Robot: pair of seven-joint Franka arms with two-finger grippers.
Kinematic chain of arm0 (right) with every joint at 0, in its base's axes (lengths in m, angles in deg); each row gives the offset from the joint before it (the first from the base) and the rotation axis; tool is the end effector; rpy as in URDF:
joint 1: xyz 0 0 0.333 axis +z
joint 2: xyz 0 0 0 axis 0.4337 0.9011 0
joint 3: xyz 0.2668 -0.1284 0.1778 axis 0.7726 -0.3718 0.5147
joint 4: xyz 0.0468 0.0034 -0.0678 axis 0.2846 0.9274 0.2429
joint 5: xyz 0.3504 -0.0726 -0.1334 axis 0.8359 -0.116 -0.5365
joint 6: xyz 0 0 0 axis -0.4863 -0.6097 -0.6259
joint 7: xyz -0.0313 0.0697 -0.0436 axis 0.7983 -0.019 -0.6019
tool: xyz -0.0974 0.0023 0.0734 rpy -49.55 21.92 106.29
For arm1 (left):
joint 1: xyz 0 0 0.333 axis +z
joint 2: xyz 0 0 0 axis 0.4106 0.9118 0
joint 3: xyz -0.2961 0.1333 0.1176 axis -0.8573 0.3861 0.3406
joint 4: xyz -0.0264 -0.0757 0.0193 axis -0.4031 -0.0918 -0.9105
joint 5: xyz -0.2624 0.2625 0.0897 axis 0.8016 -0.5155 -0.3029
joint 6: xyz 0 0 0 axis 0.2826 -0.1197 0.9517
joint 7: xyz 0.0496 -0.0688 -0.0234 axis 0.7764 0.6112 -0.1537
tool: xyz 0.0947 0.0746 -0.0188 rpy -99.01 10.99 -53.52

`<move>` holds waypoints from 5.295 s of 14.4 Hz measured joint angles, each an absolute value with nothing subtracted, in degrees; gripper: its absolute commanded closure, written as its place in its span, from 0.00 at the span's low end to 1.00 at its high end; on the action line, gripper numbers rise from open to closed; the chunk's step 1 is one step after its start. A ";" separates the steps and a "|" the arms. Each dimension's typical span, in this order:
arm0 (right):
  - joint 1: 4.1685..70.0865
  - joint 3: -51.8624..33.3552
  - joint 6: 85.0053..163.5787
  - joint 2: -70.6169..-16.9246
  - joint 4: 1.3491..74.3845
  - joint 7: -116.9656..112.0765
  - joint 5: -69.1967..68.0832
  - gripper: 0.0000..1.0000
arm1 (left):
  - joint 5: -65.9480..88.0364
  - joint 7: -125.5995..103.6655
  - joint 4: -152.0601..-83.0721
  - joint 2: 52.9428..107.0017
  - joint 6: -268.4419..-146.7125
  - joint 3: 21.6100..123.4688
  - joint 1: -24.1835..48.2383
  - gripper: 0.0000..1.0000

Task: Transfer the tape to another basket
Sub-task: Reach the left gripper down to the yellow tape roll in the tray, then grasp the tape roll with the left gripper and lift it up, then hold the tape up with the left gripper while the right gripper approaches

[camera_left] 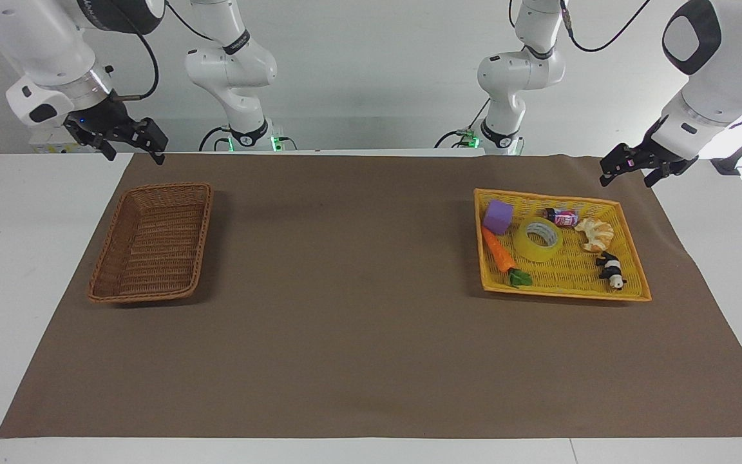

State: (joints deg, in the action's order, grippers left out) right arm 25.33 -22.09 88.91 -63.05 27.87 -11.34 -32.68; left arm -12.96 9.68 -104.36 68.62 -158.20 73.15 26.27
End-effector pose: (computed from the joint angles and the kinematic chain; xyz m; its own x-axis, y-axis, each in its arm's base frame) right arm 0.4979 -0.0580 0.6365 0.9839 -0.1204 -0.1322 -0.1186 -0.9927 0.0216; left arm 0.5273 -0.0067 0.6031 0.9906 -0.0978 -0.0955 -0.0955 -0.9950 0.0291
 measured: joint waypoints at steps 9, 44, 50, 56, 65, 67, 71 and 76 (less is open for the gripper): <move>25.33 -22.09 88.91 -63.05 27.88 -11.34 -32.68 0.00 | -12.96 7.41 -133.27 64.06 -184.78 73.18 26.96 0.00; 25.46 -21.43 88.82 -63.05 27.90 -11.28 -32.68 0.00 | -12.81 3.48 -145.78 70.58 -203.56 72.32 25.67 1.00; 25.23 -21.79 87.39 -63.07 28.10 -5.17 -22.90 0.00 | -9.34 3.41 -130.44 70.71 -187.26 72.39 25.47 1.00; 26.20 -21.43 88.46 -63.34 30.26 -0.88 -6.30 0.00 | 4.54 -9.24 -119.67 70.45 -180.71 71.78 12.66 1.00; 24.85 -21.77 92.23 -64.06 45.72 7.30 17.50 0.00 | 4.91 -28.54 -117.36 70.50 -185.27 71.71 -5.21 1.00; 24.60 -21.79 93.76 -64.05 48.26 14.11 20.61 0.00 | 4.91 -28.51 -117.35 70.50 -185.28 71.96 -5.21 1.00; 24.86 -21.74 96.92 -63.99 52.87 21.05 28.26 0.00 | 4.91 -28.51 -117.23 70.50 -185.33 71.98 -5.22 1.00; 29.55 -21.51 101.43 -64.01 55.53 20.93 34.43 0.00 | 4.91 -28.70 -117.23 70.55 -186.08 71.84 -5.59 1.00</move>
